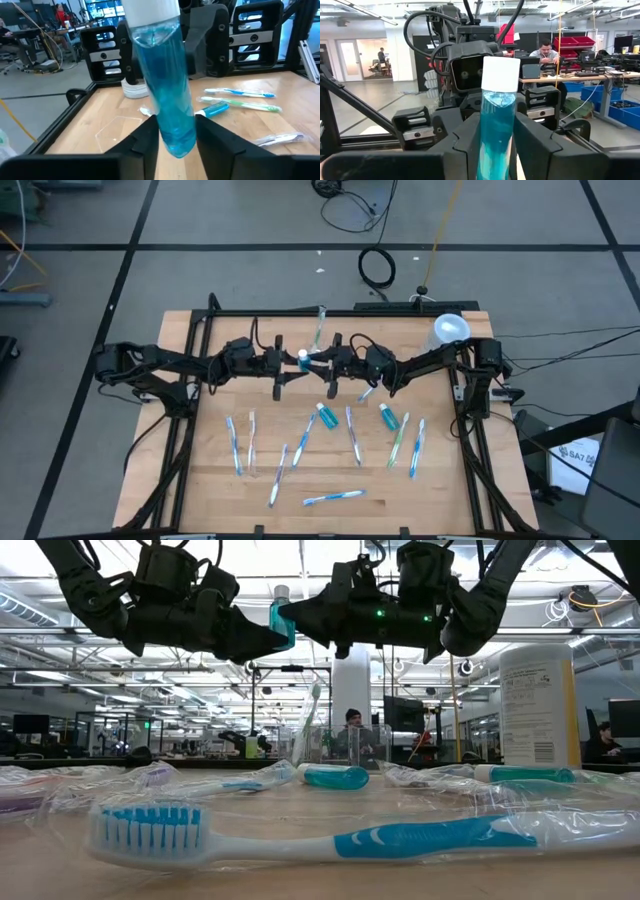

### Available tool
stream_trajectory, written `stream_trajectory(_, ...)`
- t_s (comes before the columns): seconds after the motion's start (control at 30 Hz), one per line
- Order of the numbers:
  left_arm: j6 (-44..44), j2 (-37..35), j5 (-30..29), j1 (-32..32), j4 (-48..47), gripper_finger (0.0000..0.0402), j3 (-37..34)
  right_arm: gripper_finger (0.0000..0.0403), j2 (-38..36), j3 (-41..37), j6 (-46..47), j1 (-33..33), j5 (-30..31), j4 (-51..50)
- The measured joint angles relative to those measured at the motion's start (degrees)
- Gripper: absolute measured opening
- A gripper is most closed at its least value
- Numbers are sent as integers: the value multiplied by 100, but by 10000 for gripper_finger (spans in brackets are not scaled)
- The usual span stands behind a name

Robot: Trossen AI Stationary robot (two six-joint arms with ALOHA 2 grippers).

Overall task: Pick & Place toothbrushing station
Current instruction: Put the left mouthwash into the middle section of the transparent organizer

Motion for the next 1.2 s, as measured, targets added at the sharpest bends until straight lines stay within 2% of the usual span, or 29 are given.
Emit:
stream_trajectory(0.13, -3, 0, 2, 6, -17, 101, 0, 100, 0, 0, -50, 0, 19, -34)
stream_trajectory(0.37, 72, 0, -75, 9, -267, 107, 0, 110, -2, 0, -263, -2, 39, -203)
stream_trajectory(0.7, 250, -2, -222, 8, -729, 108, 0, 189, 0, 0, -297, -13, 96, -374)
stream_trajectory(0.87, 400, 0, -555, 6, -1106, 108, 0, 213, 0, 0, -118, -12, 93, -352)
stream_trajectory(1.0, 409, 0, -732, 9, -1183, 108, 0, 216, 0, 0, -107, -11, 88, -350)
stream_trajectory(1.2, 414, 0, -745, 6, -1154, 108, 0, 198, 0, 0, -105, -11, 73, -333)
